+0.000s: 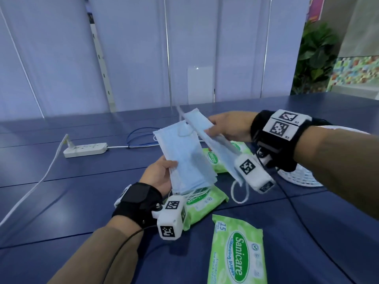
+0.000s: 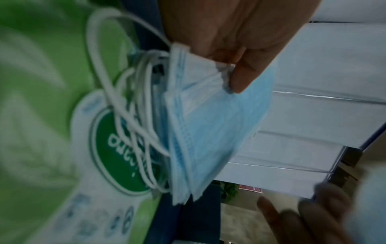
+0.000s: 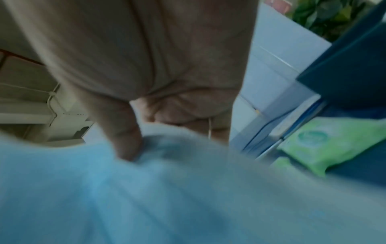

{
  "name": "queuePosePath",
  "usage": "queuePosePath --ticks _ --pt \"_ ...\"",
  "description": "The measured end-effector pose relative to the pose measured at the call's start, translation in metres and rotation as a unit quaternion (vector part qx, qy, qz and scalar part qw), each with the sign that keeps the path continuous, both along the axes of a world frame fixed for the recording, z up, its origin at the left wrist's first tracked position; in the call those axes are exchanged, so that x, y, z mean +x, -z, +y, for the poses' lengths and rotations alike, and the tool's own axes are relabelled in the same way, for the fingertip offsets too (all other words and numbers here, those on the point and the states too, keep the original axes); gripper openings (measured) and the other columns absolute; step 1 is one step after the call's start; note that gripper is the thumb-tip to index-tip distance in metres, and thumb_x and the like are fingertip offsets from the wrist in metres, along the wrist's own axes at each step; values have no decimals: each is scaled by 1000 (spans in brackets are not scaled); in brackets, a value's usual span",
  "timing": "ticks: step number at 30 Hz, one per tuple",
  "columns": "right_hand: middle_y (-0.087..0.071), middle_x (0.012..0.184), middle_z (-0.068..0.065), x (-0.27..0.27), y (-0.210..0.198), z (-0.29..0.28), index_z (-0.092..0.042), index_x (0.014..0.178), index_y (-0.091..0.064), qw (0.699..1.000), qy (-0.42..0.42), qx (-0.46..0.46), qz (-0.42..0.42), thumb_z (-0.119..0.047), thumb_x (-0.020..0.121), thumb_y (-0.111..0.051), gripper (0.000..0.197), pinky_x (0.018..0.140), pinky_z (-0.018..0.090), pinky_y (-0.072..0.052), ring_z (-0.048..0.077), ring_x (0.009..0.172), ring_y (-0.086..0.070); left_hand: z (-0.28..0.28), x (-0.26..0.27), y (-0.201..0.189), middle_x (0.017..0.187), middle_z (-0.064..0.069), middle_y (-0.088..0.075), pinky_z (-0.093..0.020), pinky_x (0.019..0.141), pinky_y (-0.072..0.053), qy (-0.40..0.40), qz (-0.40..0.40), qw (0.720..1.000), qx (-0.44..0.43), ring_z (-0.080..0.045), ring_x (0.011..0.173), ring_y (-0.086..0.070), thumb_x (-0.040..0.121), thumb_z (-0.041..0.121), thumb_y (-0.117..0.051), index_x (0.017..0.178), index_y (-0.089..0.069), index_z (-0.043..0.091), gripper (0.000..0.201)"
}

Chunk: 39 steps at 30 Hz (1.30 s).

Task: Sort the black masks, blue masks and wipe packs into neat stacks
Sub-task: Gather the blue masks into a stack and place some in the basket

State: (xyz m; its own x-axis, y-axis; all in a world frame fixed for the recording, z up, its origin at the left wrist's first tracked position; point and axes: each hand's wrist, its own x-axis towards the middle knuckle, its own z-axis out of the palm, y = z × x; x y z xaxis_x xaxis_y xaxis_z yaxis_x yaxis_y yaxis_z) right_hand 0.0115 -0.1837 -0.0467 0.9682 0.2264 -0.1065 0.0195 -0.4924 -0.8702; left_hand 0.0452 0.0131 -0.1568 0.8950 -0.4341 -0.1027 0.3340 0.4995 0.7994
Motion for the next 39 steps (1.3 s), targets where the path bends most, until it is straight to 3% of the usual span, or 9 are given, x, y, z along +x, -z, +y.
queuePosePath --ticks 4,8,12,16,21,26,31,35,39 --pt "-58 127 19 26 19 29 -1 119 -57 979 126 -160 -9 -23 92 -56 35 95 39 -49 32 114 -58 -4 -4 -3 111 -14 -66 -44 76 -52 -5 14 999 -29 -28 93 -65 95 0 -35 124 -53 8 35" --pt "-60 108 15 34 40 41 -11 75 -42 952 179 -249 -20 -18 94 -49 21 57 27 -33 24 89 -54 -4 -3 0 115 -17 -65 -45 84 -46 23 49 998 -8 -31 104 -61 100 21 -34 129 -52 3 39" --pt "-38 67 -3 37 53 39 -16 64 -32 957 247 -141 -58 -18 91 -53 34 47 24 -23 11 57 -35 -7 -1 3 121 -16 -63 -46 95 -43 31 51 998 -11 -31 113 -58 100 42 -32 130 -52 7 51" --pt "-54 86 3 33 59 45 -18 73 -45 955 284 21 -82 -31 72 -63 22 68 30 -45 23 79 -55 -16 -8 -1 119 -18 -64 -44 81 -53 17 -28 999 25 -31 100 -65 96 15 -46 132 -50 5 37" --pt "-60 116 11 23 44 20 -13 132 -35 918 297 252 -72 -45 39 -78 107 88 54 -51 34 99 -64 -38 -8 -31 116 -15 -64 -38 79 -57 -26 -202 978 33 -25 92 -68 85 -10 -49 131 -47 5 48" --pt "-67 109 15 -19 10 -10 -12 108 -59 940 244 189 -147 -8 83 -56 25 89 47 -52 34 98 -65 -81 -5 -49 124 -22 -57 -43 94 -50 -10 -238 971 15 -31 104 -59 78 -1 -58 135 -42 -4 59" --pt "-55 90 13 -36 47 -32 -17 104 -49 913 266 281 -129 -4 51 -42 55 80 42 -46 28 87 -54 -119 -19 -30 125 -23 -58 -38 93 -51 7 -262 964 34 -27 106 -59 74 12 -68 128 -50 -2 59" --pt "-62 101 13 -44 66 -42 -14 119 -49 900 261 317 -147 14 63 -38 63 79 33 -52 26 91 -62 -134 -20 -30 120 -23 -61 -32 81 -54 -39 -259 964 40 -30 103 -62 68 20 -75 128 -46 -6 72" --pt "-62 105 19 -40 59 -50 -12 103 -54 873 258 365 -193 1 51 -46 54 93 49 -47 33 101 -60 -140 -14 -45 112 -23 -60 -34 84 -54 -60 -275 958 49 -27 97 -61 76 17 -74 114 -45 -4 53"
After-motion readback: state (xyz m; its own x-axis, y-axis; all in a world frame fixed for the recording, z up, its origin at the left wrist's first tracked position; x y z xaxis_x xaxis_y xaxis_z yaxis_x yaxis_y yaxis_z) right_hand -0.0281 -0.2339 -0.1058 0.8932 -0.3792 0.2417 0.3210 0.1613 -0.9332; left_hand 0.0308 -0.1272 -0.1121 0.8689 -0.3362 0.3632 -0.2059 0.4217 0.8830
